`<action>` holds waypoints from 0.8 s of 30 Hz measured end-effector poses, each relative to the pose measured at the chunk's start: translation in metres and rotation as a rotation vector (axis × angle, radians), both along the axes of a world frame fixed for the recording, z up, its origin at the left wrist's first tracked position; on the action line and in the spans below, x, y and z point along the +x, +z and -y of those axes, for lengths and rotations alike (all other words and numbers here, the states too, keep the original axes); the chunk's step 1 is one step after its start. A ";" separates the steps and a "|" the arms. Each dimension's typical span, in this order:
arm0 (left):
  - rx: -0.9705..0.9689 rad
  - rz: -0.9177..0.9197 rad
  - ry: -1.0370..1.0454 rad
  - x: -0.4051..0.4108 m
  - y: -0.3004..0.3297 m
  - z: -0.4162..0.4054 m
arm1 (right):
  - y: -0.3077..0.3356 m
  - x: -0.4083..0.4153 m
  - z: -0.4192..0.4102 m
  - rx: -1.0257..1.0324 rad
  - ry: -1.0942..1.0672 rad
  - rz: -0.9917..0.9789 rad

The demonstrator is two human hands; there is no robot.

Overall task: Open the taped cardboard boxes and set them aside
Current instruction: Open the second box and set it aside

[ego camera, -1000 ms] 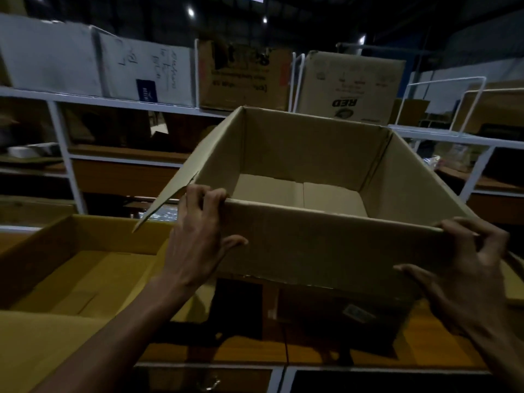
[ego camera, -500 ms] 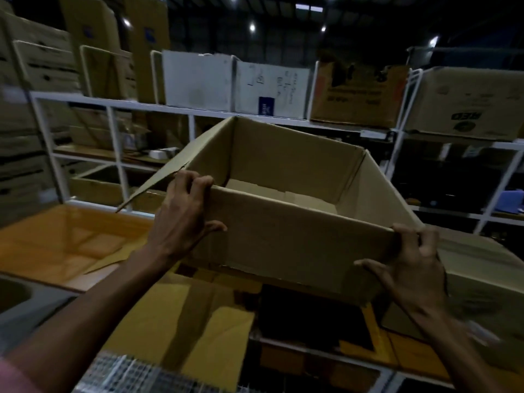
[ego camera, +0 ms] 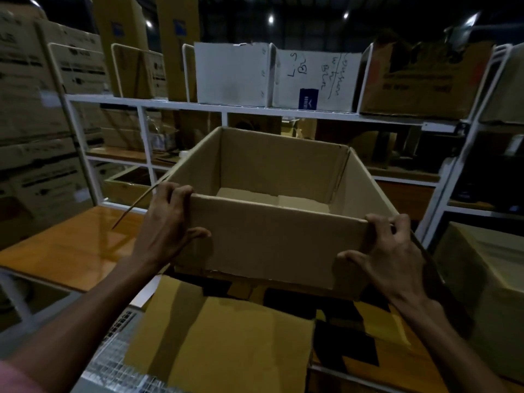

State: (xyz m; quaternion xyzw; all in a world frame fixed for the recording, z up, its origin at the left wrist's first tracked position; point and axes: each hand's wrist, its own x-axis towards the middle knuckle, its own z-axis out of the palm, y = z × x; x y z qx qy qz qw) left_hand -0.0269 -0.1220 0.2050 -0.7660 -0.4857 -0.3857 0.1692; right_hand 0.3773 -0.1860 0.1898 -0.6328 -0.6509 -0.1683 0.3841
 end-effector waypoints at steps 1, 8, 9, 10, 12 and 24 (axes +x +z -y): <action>-0.014 0.002 0.004 -0.004 -0.005 -0.007 | -0.004 -0.005 -0.008 -0.015 -0.004 -0.004; -0.078 -0.015 -0.001 -0.028 -0.034 -0.047 | -0.030 -0.025 -0.055 -0.092 0.026 -0.035; -0.094 -0.020 -0.004 -0.030 -0.037 -0.052 | -0.032 -0.028 -0.061 -0.107 0.022 -0.034; -0.108 -0.027 -0.007 -0.032 -0.039 -0.057 | -0.035 -0.031 -0.066 -0.123 0.019 -0.035; -0.135 -0.038 -0.027 -0.036 -0.043 -0.067 | -0.040 -0.036 -0.073 -0.153 0.006 -0.036; -0.226 -0.024 -0.121 -0.056 -0.042 -0.141 | -0.034 -0.070 -0.090 -0.225 -0.145 -0.064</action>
